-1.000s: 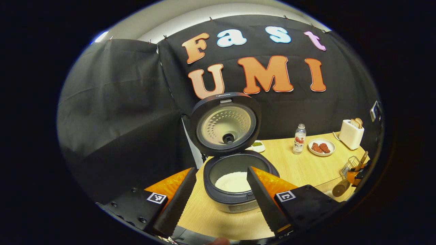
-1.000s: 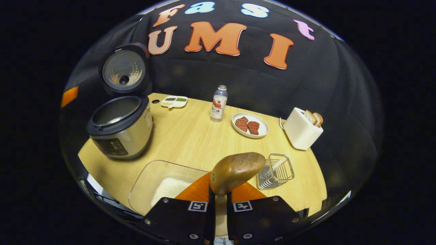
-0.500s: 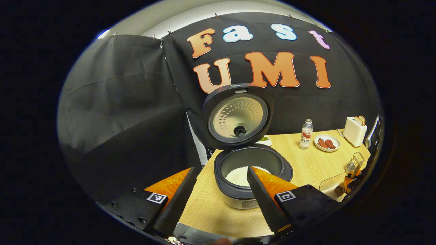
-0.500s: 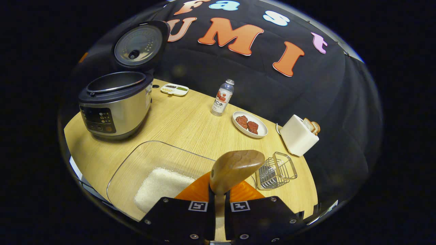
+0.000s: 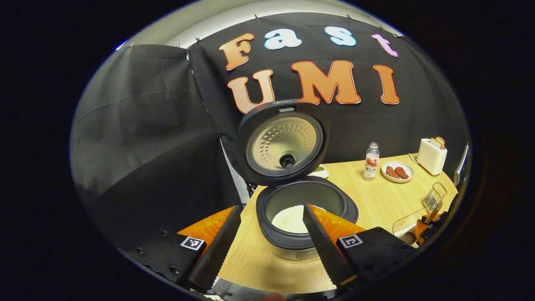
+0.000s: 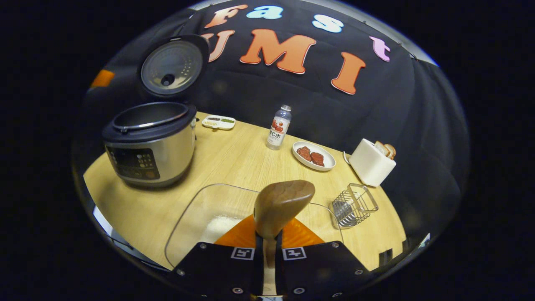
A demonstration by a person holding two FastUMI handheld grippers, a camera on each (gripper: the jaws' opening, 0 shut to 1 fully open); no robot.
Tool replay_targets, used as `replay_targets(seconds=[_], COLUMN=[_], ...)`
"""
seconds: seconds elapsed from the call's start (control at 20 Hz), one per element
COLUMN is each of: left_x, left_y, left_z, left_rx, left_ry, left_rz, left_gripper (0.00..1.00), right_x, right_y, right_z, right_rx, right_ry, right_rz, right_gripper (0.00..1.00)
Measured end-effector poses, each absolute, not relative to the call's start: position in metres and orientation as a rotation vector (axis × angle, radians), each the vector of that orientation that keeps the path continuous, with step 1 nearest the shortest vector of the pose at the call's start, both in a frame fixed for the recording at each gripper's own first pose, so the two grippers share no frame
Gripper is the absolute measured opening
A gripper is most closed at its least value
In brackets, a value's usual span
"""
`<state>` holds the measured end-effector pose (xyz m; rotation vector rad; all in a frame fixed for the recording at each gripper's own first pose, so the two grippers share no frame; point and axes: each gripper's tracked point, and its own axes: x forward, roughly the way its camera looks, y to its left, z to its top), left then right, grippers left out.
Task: Close the left gripper, press the button to open the rice cooker; take a wooden spoon from the chopstick holder with the right hand, scoop a spoonful of rice and pour it into the rice cooker, then put the wooden spoon back into the chopstick holder.
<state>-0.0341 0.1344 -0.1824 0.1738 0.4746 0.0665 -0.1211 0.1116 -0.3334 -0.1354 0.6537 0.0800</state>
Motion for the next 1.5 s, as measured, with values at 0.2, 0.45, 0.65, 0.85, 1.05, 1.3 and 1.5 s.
replay_targets(seconds=[0.2, 0.45, 0.65, 0.85, 1.05, 1.3, 1.5], left_x=[-0.031, -0.023, -0.019, -0.016, -0.01, -0.002, 0.0], left_y=[0.126, 0.117, 0.114, 0.111, 0.101, 0.081, 0.066], left_z=[-0.185, -0.187, -0.19, -0.189, -0.179, -0.175, -0.17], left_rx=[0.186, 0.206, 0.202, 0.211, 0.231, 0.227, 0.218], left_ry=[0.491, 0.494, 0.511, 0.515, 0.503, 0.493, 0.482], left_rz=[0.04, 0.006, -0.003, -0.009, -0.038, -0.063, -0.074], left_gripper=[1.0, 0.94, 0.94, 0.94, 1.0, 1.0, 0.94], right_x=[-0.124, -0.124, -0.123, -0.117, -0.11, -0.105, -0.107], right_y=[0.132, 0.133, 0.132, 0.137, 0.134, 0.12, 0.095], right_z=[-0.333, -0.337, -0.344, -0.354, -0.346, -0.336, -0.334], right_rx=[0.131, 0.375, 0.599, 0.762, 0.886, 1.05, 1.134], right_ry=[0.669, 0.714, 0.772, 0.839, 0.833, 0.809, 0.805], right_rz=[0.105, 0.082, 0.035, 0.054, 0.088, 0.114, 0.091], right_gripper=[0.1, 0.1, 0.1, 0.1, 0.1, 0.1, 0.1])
